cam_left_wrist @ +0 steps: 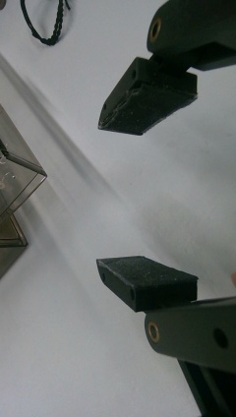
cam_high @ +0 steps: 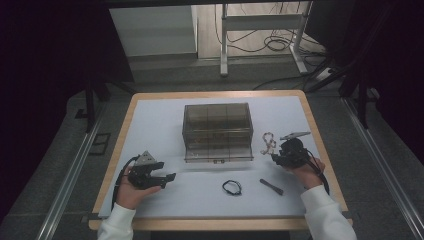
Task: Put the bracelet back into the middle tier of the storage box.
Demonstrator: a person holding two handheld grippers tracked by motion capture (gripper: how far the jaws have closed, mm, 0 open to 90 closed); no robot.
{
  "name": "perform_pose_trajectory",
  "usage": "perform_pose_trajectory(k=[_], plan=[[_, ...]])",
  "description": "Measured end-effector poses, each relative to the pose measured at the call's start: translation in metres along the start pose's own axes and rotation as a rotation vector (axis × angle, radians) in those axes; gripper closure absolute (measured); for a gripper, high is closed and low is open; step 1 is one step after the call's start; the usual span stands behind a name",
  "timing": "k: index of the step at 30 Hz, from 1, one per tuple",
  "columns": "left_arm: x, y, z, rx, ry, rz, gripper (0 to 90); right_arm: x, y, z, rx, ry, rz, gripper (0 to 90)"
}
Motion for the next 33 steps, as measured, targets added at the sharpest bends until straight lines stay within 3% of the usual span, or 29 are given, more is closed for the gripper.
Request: perform_pose_trajectory(k=[7, 23, 33], plan=[[0.000, 0.000, 0.000, -0.003, 0.002, 0.000, 31.1, 0.004, 0.003, 0.000, 0.000, -0.003, -0.010, 63.2], [-0.001, -0.001, -0.003, -0.006, 0.005, 0.003, 30.9, 0.019, 0.009, -0.006, -0.015, -0.032, -0.093, 71.3], [-0.002, -0.002, -0.005, -0.007, 0.008, 0.004, 30.9, 0.021, 0.008, -0.005, 0.046, -0.033, -0.102, 80.8]])
Point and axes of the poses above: each handheld gripper's, and its own axes: x roughly forward along the jaws, y roughly out of its top, z roughly to its right, the point moved 6 cm from there along x, roughly forward along the jaws, and after that the axes turned 1 degree about -z, right-handed, at the moved point
